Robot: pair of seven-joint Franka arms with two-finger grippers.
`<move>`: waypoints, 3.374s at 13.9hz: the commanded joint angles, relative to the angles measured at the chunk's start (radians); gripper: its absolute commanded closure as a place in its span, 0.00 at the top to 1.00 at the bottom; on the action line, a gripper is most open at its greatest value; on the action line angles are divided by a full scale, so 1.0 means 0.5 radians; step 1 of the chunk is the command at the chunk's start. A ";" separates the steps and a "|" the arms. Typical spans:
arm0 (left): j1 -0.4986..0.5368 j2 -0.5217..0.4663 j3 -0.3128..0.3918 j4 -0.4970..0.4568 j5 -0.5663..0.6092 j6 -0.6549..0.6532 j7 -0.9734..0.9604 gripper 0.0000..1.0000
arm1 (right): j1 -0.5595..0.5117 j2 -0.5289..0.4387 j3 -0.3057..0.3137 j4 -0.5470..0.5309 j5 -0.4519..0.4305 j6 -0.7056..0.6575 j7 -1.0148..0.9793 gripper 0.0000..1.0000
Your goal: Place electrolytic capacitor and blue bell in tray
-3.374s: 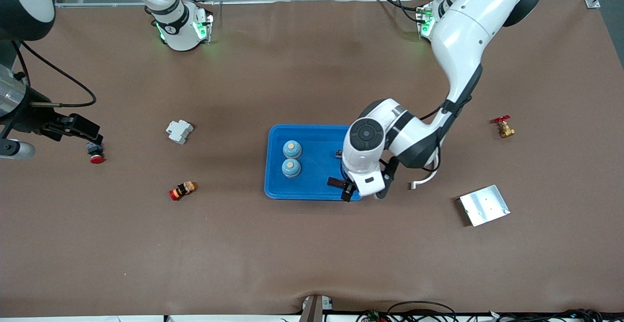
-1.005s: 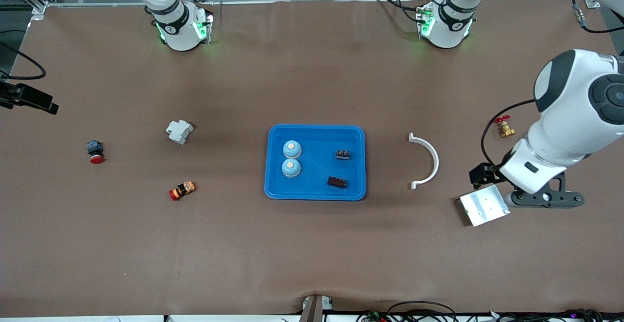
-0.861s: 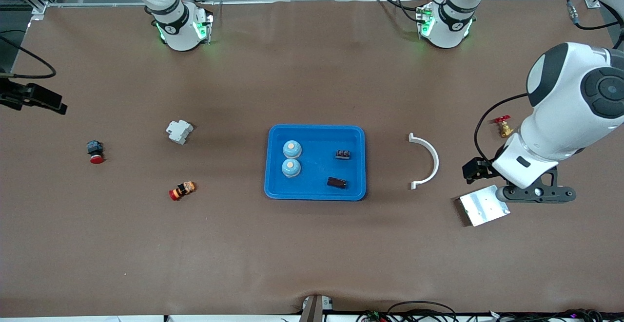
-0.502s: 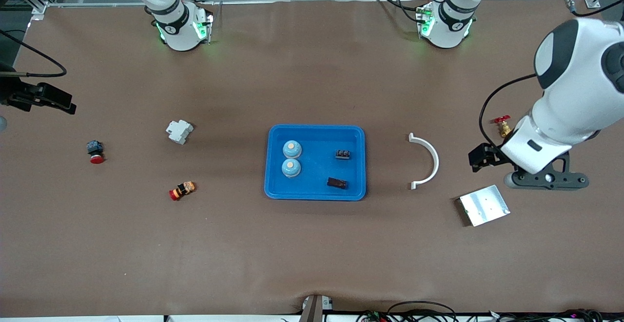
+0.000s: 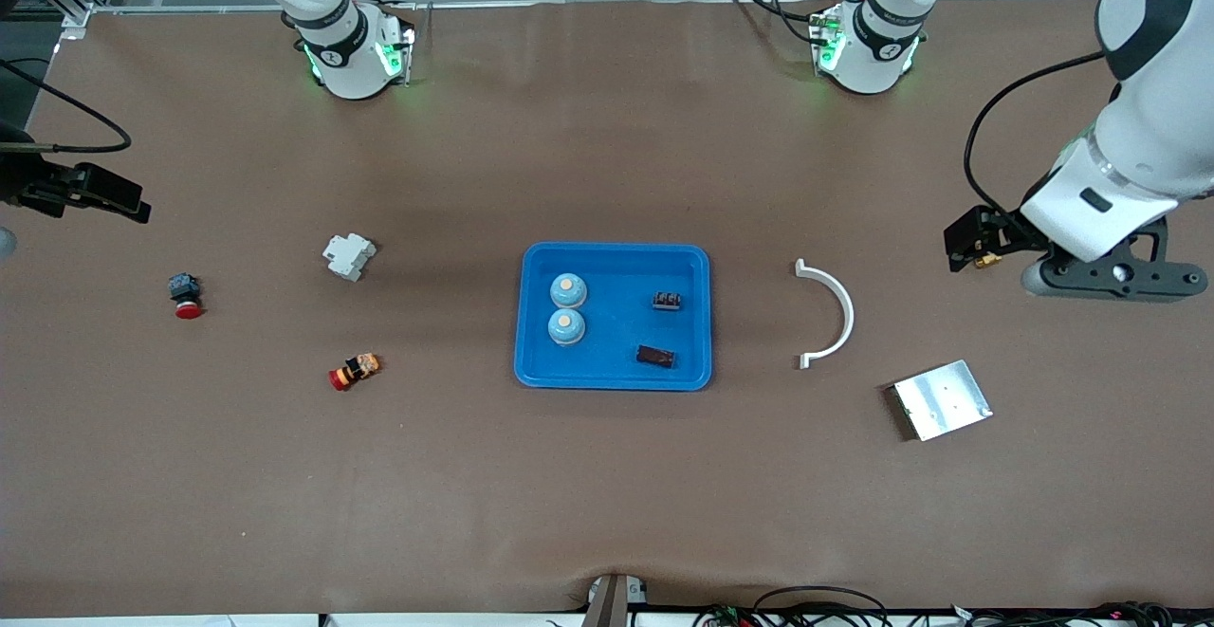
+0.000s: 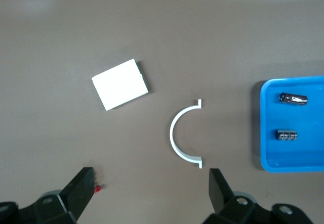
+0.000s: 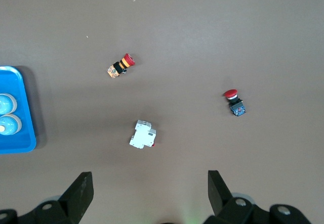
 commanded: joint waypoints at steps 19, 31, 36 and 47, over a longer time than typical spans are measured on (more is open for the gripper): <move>-0.054 -0.147 0.109 -0.048 -0.145 -0.065 -0.005 1.00 | -0.100 -0.112 0.009 -0.137 0.016 0.116 -0.011 1.00; -0.051 -0.157 0.106 -0.042 -0.133 -0.056 0.038 1.00 | -0.229 -0.250 0.116 -0.312 -0.011 0.241 -0.017 1.00; -0.054 -0.157 0.102 -0.039 -0.126 -0.056 0.035 1.00 | -0.241 -0.250 0.113 -0.312 -0.018 0.238 -0.020 1.00; -0.048 -0.160 0.109 -0.051 -0.114 -0.065 0.016 1.00 | -0.238 -0.240 0.110 -0.269 -0.051 0.235 -0.039 1.00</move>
